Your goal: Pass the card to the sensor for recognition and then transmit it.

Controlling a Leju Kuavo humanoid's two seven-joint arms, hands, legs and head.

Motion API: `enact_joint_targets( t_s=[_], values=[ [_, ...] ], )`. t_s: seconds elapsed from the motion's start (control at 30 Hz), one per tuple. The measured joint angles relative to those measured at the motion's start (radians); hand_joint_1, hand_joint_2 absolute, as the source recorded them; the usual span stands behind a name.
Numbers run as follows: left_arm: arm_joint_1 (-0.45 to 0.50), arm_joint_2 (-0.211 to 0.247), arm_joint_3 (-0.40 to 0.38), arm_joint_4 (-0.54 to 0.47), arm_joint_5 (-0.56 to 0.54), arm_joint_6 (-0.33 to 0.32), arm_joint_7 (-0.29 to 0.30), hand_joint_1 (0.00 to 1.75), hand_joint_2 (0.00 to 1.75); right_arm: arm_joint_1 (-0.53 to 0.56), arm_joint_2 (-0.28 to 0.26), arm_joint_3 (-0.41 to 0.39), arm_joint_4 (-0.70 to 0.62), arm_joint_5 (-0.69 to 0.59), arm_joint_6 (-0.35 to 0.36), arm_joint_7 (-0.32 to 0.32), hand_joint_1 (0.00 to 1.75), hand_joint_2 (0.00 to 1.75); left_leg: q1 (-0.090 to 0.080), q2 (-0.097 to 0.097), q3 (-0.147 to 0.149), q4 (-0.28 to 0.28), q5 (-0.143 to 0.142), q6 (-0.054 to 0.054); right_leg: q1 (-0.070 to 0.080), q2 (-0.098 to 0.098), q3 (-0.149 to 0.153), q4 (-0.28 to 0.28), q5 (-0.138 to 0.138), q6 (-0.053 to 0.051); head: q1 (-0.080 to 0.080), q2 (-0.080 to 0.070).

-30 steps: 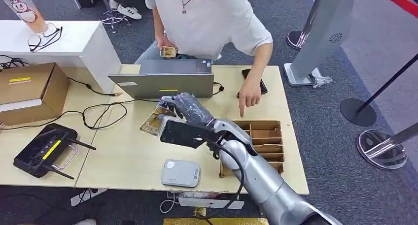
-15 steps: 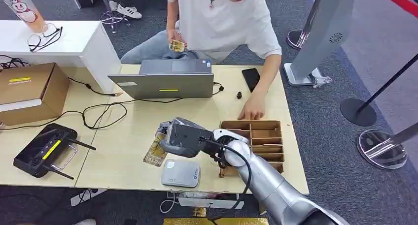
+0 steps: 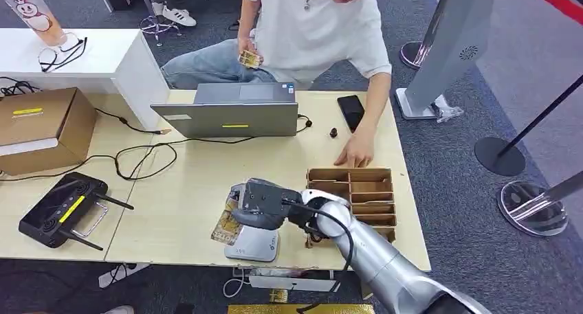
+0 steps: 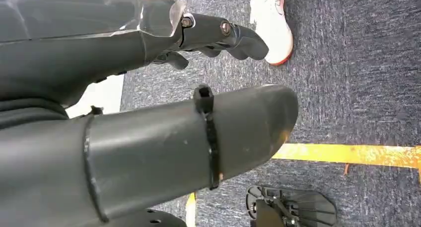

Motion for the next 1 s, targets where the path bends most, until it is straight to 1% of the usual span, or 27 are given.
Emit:
enact_joint_targets(
  t_s=[0.23, 0.43, 0.6, 1.0],
  values=[
    [0.000, 0.000, 0.000, 0.000, 0.000, 0.000, 0.001, 0.00, 0.00, -0.009, 0.000, 0.020, 0.047, 0.001, -0.011, 0.042, 1.75, 1.75, 0.000, 0.000, 0.000, 0.000, 0.000, 0.000, 0.000, 0.000, 0.000, 0.000, 0.000, 0.000, 0.000, 0.000],
    [0.000, 0.000, 0.000, 0.000, -0.003, 0.000, 0.001, 0.00, 0.00, -0.021, 0.006, 0.038, 0.098, 0.005, -0.040, 0.076, 1.75, 1.75, 0.000, 0.000, 0.000, 0.000, 0.000, 0.000, 0.000, 0.000, 0.000, 0.000, 0.000, 0.000, 0.000, 0.000],
    [0.000, 0.000, 0.000, 0.000, -0.006, 0.000, 0.001, 0.00, 0.00, -0.028, 0.015, 0.050, 0.135, 0.004, -0.046, 0.087, 1.75, 1.75, 0.000, 0.000, 0.000, 0.000, 0.000, 0.000, 0.000, 0.000, 0.000, 0.000, 0.000, 0.000, 0.000, 0.000],
    [-0.001, -0.001, 0.000, 0.000, -0.011, 0.001, 0.001, 0.00, 0.00, -0.037, 0.035, 0.078, 0.202, 0.042, -0.098, 0.115, 1.75, 1.75, 0.000, 0.000, 0.000, 0.000, 0.000, 0.000, 0.000, 0.000, 0.000, 0.000, 0.000, 0.000, 0.000, 0.000]
  ],
)
